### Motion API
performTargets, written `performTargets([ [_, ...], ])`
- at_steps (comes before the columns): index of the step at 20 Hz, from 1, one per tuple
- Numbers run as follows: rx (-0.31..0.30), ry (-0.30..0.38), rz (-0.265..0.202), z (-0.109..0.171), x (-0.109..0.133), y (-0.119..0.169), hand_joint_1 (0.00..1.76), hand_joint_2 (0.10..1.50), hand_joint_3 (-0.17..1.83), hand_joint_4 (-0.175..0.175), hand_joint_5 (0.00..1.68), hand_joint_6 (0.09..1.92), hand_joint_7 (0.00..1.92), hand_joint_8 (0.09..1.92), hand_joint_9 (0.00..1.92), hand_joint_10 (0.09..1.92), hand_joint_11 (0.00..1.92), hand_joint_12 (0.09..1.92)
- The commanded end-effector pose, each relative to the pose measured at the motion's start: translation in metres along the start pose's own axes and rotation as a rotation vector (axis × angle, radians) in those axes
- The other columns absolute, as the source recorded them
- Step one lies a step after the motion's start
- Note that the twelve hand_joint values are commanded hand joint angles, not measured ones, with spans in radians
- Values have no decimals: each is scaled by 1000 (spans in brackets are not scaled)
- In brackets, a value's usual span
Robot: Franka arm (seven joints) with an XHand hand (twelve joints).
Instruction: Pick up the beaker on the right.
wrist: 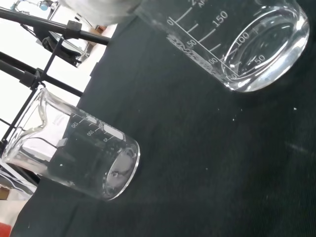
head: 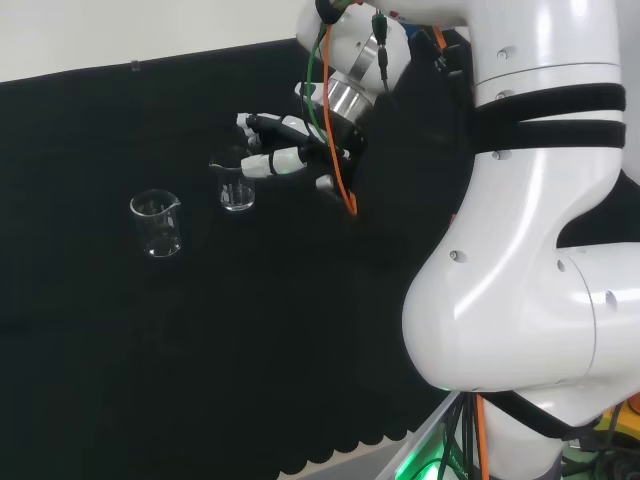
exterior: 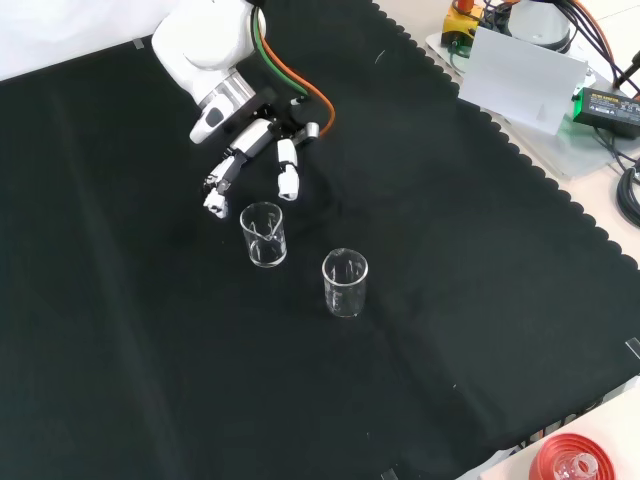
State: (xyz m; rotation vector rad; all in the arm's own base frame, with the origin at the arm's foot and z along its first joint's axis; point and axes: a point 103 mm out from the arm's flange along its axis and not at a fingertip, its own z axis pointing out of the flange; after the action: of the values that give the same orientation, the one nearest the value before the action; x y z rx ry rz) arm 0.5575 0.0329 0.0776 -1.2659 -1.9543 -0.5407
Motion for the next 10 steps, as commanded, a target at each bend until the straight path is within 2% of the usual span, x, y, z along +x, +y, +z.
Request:
performTargets([
  [1, 8, 6, -3, 13, -2, 5, 888, 857, -175, -130, 189, 87, 93, 713, 233, 737, 0, 1122],
  [10, -14, 27, -16, 17, -3, 7, 894, 858, -175, -115, 144, 87, 52, 692, 167, 727, 0, 1059],
])
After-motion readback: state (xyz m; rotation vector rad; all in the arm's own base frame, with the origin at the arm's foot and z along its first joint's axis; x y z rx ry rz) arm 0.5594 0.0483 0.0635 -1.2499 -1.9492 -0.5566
